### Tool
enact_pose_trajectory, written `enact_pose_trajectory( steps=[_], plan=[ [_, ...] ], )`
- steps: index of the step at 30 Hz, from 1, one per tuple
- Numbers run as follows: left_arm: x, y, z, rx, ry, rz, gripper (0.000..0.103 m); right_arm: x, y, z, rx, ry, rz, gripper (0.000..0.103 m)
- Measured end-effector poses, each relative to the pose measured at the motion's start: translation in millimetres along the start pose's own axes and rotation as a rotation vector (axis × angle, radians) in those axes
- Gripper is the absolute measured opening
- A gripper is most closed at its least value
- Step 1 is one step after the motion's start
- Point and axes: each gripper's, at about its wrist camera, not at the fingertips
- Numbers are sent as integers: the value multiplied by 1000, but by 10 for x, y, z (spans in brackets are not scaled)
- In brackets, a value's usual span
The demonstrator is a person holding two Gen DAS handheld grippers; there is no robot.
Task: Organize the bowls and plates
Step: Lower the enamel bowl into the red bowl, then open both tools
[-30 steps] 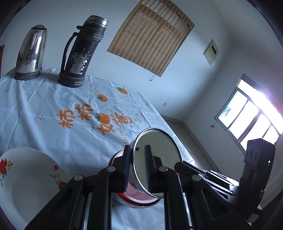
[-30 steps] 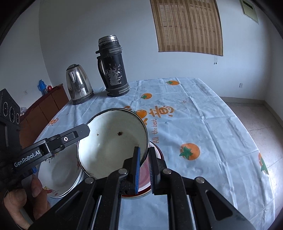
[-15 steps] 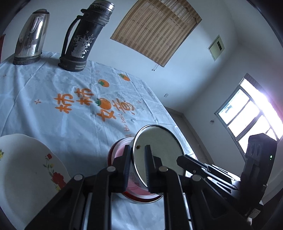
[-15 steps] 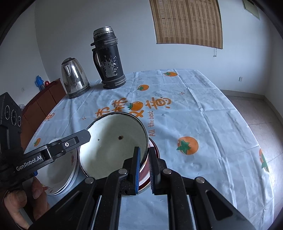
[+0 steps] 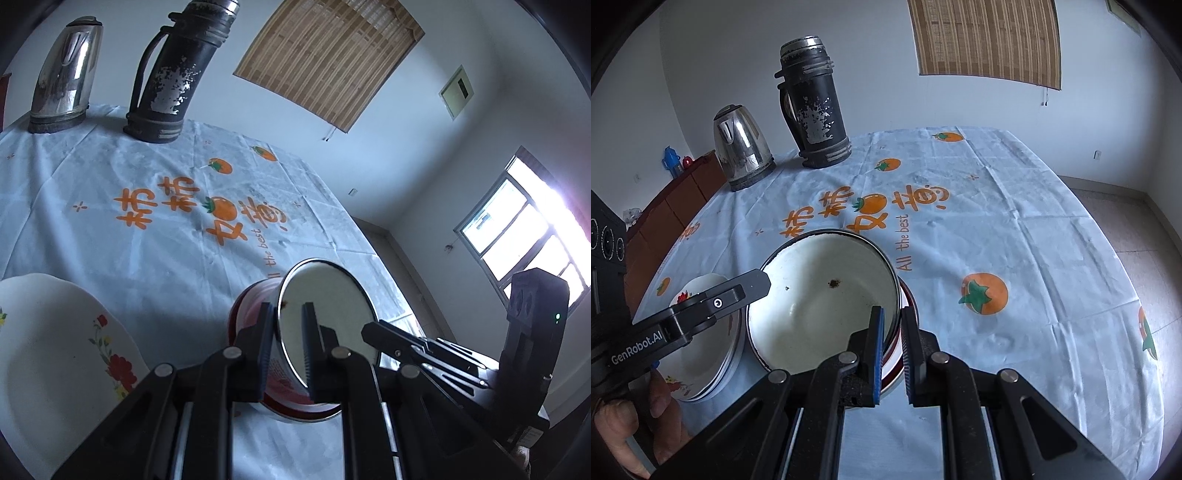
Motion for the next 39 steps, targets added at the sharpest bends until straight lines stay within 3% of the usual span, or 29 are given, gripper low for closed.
enact_pose_trajectory(
  steps=[17, 39],
  plan=[
    [-57, -32, -122, 51, 36, -29, 11, 3, -33, -55, -9, 24, 0, 10],
    [-56, -15, -135, 62, 42, -30, 11, -30, -73, -146, -1, 53, -4, 10]
  ],
)
Point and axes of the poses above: each gripper's, at about its wrist camera, not at the fingertips, and z roughly against the way its jaws point, y to its left, x to its top, and after that the axes turned 13 degrees about x, right-handed
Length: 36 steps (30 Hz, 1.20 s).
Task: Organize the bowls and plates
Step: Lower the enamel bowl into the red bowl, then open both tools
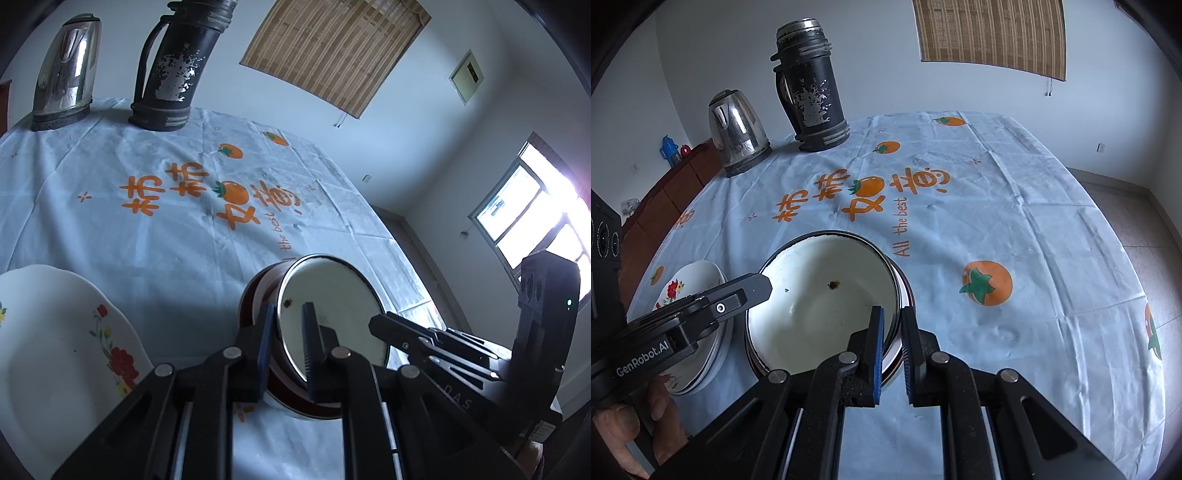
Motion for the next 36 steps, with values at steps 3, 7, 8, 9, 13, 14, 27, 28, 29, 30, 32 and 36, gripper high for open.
enact_pose_trajectory(
  steps=[3, 7, 8, 9, 13, 14, 27, 28, 29, 30, 32, 36],
  plan=[
    [-3, 3, -3, 5, 3, 4, 11, -1, 2, 0, 2, -2, 2, 10],
    [0, 7, -12, 9, 4, 5, 11, -5, 23, 3, -3, -9, 13, 10],
    [1, 8, -13, 7, 4, 5, 11, -8, 29, 2, -6, -10, 17, 10],
    [1, 9, -14, 7, 5, 5, 11, -11, 39, 1, -13, -11, 24, 10],
    [-1, 11, -17, 6, 6, 7, 11, -19, 66, -10, -29, -17, 42, 10],
    [0, 9, -19, 7, 7, 7, 11, -18, 69, -10, -32, -18, 44, 10],
    [-20, 0, -51, 7, 7, 2, 12, -54, 94, 16, -42, -41, 66, 11],
    [-22, 0, -53, 8, 7, 2, 12, -57, 99, 17, -44, -40, 69, 11],
    [-19, 4, -49, 6, 8, 3, 12, -60, 102, 20, -44, -40, 70, 11],
    [-19, 4, -49, 5, 9, 4, 12, -60, 101, 24, -42, -42, 69, 11],
    [-22, 1, -52, 5, 10, 3, 12, -58, 93, 33, -39, -47, 65, 11],
    [-23, -3, -49, 4, 11, 3, 12, -57, 86, 36, -41, -49, 67, 11]
  ],
)
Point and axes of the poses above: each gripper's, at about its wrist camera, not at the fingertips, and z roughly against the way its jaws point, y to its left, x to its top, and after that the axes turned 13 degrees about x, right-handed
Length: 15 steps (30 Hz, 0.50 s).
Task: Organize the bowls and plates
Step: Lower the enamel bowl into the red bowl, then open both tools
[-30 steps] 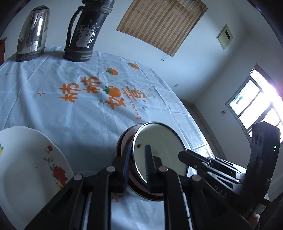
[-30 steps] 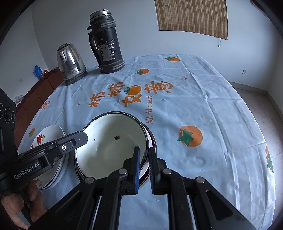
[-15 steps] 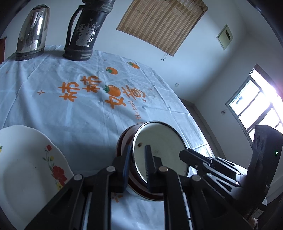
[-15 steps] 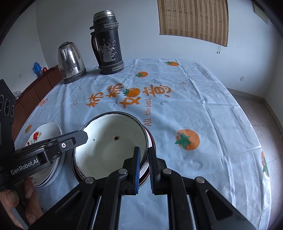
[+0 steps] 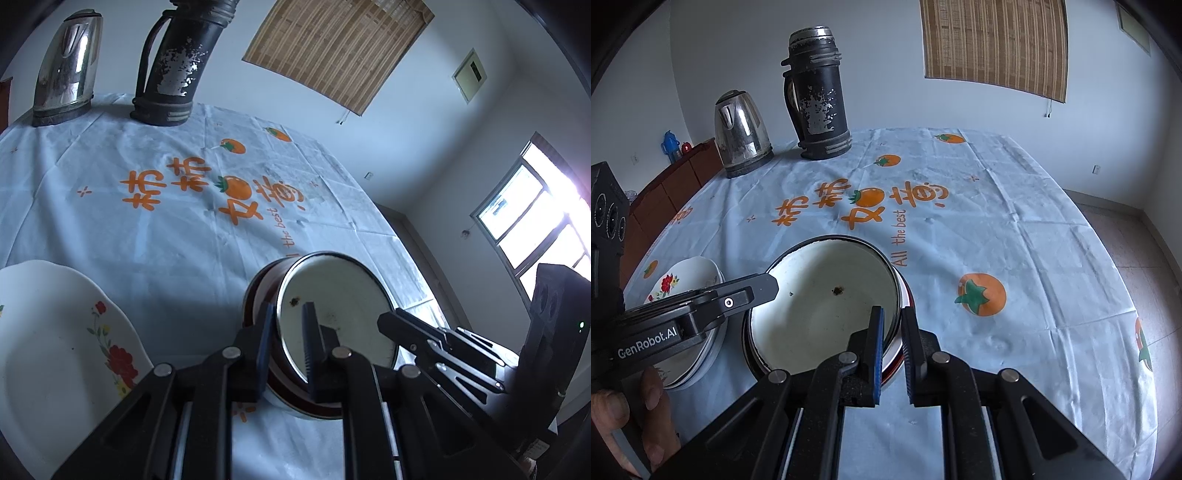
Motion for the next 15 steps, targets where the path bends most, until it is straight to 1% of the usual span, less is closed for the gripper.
enact_pose_trajectory(
  steps=[9, 15],
  plan=[
    [0, -42, 23, 22, -15, -32, 13, 5, 13, 14, -6, -3, 8, 11],
    [-1, -64, 63, 14, -31, -42, 13, 11, 36, 40, 3, -17, 15, 11]
  ],
)
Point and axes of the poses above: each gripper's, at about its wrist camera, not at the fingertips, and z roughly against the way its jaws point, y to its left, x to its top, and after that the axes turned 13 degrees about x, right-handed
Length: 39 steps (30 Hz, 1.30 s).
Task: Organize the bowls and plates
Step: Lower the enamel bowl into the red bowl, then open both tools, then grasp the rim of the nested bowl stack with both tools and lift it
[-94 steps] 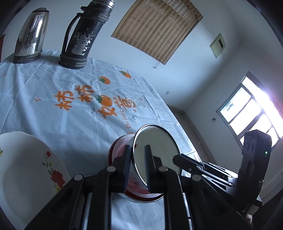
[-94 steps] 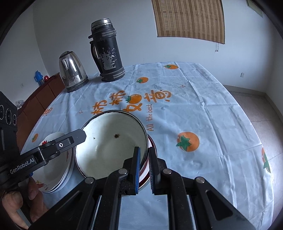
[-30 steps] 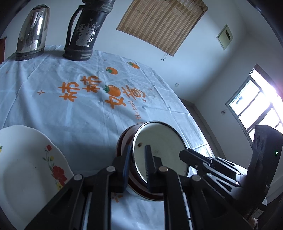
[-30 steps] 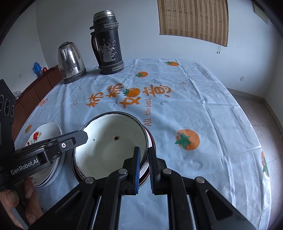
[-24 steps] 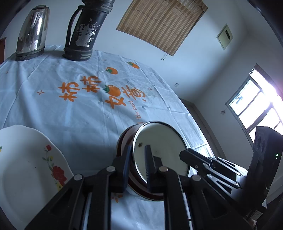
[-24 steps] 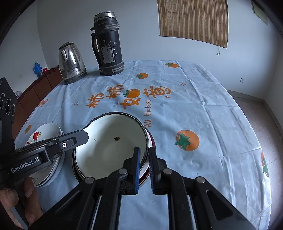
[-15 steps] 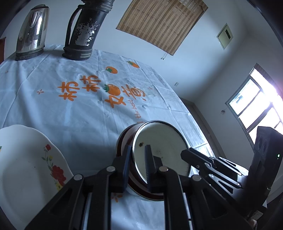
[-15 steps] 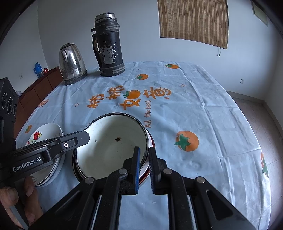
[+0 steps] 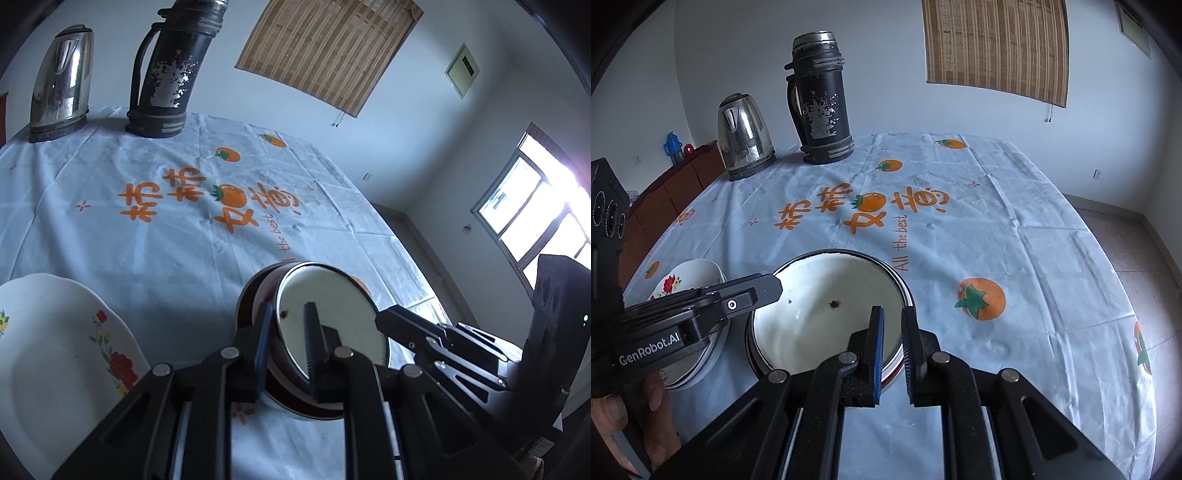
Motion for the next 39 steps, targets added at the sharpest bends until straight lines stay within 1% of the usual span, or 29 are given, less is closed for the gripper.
enact_pose_trajectory(
  steps=[8, 10, 11, 12, 13, 14, 15, 16, 17, 18, 19, 20, 21, 22, 23, 27, 34, 39],
  plan=[
    [11, 9, -25, 10, 8, 3, 14, -2, 1, -5, 3, -1, 0, 11],
    [17, 0, -10, 23, -2, -5, 23, -4, 6, 0, 7, -6, 4, 11],
    [21, -13, 16, 32, -19, -15, 25, -5, 11, 7, 8, -10, 6, 11],
    [24, -29, 46, 37, -35, -24, 30, -15, 9, 25, 12, -18, 8, 11],
    [26, -37, 79, 35, -51, -28, 43, -19, 15, 46, 16, -27, 10, 11],
    [27, -40, 108, 32, -66, -28, 51, -20, 19, 63, 16, -35, 10, 11],
    [27, -38, 130, 36, -80, -26, 66, -22, 16, 79, 15, -43, 10, 11],
    [28, -36, 138, 44, -89, -26, 71, -22, 15, 95, 11, -51, 11, 12],
    [31, -33, 133, 49, -91, -27, 71, -23, 10, 113, 4, -60, 12, 12],
    [34, -23, 115, 53, -82, -24, 71, -20, 1, 126, -6, -66, 11, 15],
    [36, -5, 90, 57, -69, -16, 71, -23, -14, 139, -15, -71, 7, 23],
    [36, 13, 59, 57, -53, -7, 71, -28, -39, 146, -22, -78, -2, 29],
    [34, 30, 32, 55, -38, 1, 71, -35, -67, 158, -26, -83, -11, 42],
    [27, 49, 5, 56, -26, 11, 71, -46, -93, 163, -31, -90, -22, 53],
    [16, 57, -14, 59, -16, 17, 71, -60, -118, 165, -38, -97, -30, 56],
    [-17, 58, -77, 53, 12, 28, 71, -112, -190, 107, -29, -87, -65, 57],
    [-85, -29, -153, 47, 49, 5, 71, -193, -228, 5, 7, -81, -108, 57],
    [-110, -29, -185, 41, 63, 11, 71, -230, -232, -65, 20, -73, -129, 57]
  ],
)
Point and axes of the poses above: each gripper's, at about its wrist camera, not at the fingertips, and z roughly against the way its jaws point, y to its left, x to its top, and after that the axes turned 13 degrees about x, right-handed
